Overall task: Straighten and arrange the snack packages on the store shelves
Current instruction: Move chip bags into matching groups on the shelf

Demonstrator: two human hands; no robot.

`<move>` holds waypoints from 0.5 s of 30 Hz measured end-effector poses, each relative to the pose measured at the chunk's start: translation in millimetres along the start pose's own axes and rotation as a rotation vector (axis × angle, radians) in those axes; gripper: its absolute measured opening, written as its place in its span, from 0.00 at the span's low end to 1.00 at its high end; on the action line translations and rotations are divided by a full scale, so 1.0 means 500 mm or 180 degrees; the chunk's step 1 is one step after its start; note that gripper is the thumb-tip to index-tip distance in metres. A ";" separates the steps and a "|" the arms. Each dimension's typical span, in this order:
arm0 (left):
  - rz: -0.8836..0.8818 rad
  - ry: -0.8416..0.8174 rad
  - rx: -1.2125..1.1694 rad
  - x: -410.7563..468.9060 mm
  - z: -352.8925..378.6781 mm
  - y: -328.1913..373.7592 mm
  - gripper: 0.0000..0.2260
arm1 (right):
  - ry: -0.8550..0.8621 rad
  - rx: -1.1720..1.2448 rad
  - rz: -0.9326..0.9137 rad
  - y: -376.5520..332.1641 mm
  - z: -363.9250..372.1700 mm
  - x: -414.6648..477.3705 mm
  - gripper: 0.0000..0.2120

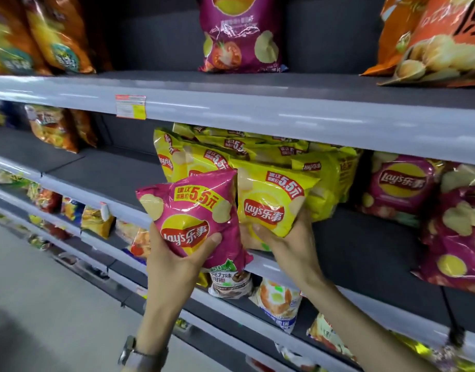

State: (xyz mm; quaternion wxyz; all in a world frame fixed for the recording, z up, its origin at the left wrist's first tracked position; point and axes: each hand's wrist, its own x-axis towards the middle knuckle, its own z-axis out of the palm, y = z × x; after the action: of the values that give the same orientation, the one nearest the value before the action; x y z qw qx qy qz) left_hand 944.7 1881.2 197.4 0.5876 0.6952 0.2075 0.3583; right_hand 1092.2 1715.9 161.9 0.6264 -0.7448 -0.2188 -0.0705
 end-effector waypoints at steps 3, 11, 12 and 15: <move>-0.0044 0.0033 -0.0018 -0.009 -0.011 0.005 0.38 | -0.0194 0.0021 0.0059 0.011 0.028 0.026 0.46; 0.0024 -0.0533 0.0012 -0.031 0.032 0.063 0.37 | -0.0300 0.0547 0.0325 -0.010 -0.036 0.005 0.39; 0.0030 -0.0694 0.0049 -0.037 0.044 0.071 0.37 | -0.0198 0.0679 0.0386 -0.015 -0.057 -0.009 0.35; 0.0042 -0.1157 0.0133 -0.048 0.097 0.095 0.36 | 0.0242 0.0909 0.0482 -0.030 -0.124 -0.059 0.21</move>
State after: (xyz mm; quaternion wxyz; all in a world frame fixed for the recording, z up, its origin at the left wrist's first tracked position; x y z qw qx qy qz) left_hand 958.4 1821.2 234.4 0.5985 0.7618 0.1007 0.2263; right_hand 1069.9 1651.0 177.0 0.7373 -0.6593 -0.1459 -0.0195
